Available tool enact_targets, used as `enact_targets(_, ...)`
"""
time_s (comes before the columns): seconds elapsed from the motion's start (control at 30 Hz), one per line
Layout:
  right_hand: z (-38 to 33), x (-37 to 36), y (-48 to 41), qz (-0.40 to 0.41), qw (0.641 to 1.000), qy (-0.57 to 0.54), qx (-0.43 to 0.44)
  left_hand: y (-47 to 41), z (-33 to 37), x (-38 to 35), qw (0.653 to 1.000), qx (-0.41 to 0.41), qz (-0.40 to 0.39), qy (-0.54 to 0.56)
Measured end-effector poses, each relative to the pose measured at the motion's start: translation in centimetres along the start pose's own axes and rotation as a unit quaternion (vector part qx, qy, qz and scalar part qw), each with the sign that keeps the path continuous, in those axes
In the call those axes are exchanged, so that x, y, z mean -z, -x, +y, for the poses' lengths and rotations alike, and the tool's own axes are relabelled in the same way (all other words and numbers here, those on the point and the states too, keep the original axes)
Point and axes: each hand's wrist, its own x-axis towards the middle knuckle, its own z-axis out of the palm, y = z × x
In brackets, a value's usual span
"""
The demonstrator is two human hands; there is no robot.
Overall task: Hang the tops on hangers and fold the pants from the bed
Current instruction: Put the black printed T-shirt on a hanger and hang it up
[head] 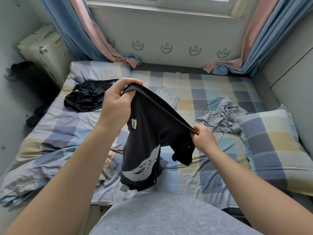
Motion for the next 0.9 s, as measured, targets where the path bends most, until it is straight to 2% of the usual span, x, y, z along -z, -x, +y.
enact_targets(0.13,1.6,0.2,-0.2,-0.011,0.996,-0.080,-0.045,-0.6,-0.8,0.8,0.998,0.007,0.058,-0.001)
enact_targets(0.23,1.3,2.2,-0.3,0.043,0.988,-0.149,-0.026,-1.3,-1.9,0.8,0.992,0.042,0.115,0.001)
enact_targets(0.3,0.3,3.8,-0.1,0.068,0.978,-0.198,0.003,-1.7,-2.5,0.8,0.990,0.059,0.125,-0.012)
enact_targets(0.37,-1.1,5.4,0.3,0.082,0.965,-0.248,0.030,-1.8,-3.2,0.4,0.995,0.068,0.079,-0.005)
enact_targets(0.43,-2.7,6.7,0.8,0.070,0.947,-0.310,0.042,-1.6,-3.7,-0.5,0.996,0.075,-0.008,-0.037)
enact_targets(0.57,-5.2,8.0,1.5,0.047,0.928,-0.367,0.048,-0.4,-4.4,-3.3,0.977,0.092,-0.158,-0.109)
enact_targets(0.67,-6.3,8.4,2.1,0.056,0.910,-0.410,0.029,0.8,-4.6,-5.4,0.945,0.121,-0.274,-0.132)
enact_targets(0.77,-7.4,9.4,2.7,0.049,0.893,-0.447,0.022,2.2,-5.5,-7.3,0.893,0.151,-0.381,-0.184)
enact_targets(0.83,-8.3,10.2,3.2,0.034,0.885,-0.464,0.028,3.1,-6.4,-8.4,0.878,0.160,-0.403,-0.202)
enact_targets(0.9,-9.1,10.9,3.7,0.013,0.873,-0.487,0.035,3.7,-7.0,-9.5,0.886,0.159,-0.386,-0.203)
